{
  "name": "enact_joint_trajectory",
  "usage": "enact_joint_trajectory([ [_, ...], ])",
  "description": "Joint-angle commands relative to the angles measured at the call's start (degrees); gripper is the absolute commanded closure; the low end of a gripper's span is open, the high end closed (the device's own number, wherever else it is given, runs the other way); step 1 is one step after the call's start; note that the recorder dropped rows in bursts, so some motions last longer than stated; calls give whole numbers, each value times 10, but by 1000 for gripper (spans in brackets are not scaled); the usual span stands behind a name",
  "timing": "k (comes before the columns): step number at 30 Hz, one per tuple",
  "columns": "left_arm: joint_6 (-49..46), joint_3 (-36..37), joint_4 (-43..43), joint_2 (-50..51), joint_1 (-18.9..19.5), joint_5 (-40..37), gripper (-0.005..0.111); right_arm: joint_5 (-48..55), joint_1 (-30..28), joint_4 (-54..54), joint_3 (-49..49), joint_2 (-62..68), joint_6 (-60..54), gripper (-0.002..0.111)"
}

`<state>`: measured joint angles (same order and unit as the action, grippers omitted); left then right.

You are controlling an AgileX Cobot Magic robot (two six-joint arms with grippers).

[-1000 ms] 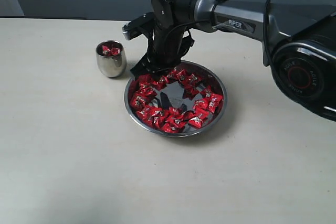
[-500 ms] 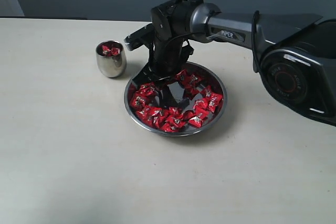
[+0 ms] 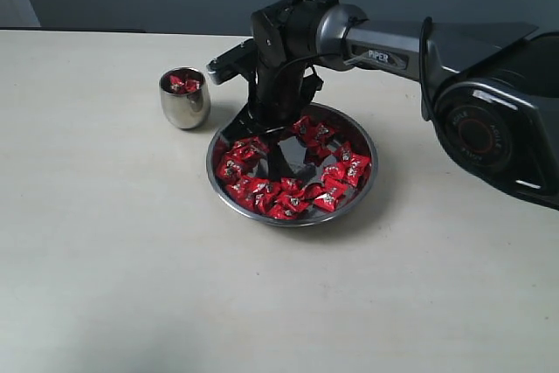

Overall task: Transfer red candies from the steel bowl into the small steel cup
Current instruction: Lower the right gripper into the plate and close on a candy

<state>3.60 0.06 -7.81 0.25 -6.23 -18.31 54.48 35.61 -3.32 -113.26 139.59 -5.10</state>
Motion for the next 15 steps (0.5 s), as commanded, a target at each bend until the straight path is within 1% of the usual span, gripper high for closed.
enact_joint_trajectory([
  [1, 3, -1, 1, -2, -2, 5, 106, 43, -3, -2, 0, -6, -2, 109],
  [11, 3, -1, 1, -2, -2, 5, 106, 40, -2, -1, 0, -55, -2, 109],
  [15, 3, -1, 1, -2, -2, 5, 106, 28, -2, 23, 0, -74, -9, 109],
])
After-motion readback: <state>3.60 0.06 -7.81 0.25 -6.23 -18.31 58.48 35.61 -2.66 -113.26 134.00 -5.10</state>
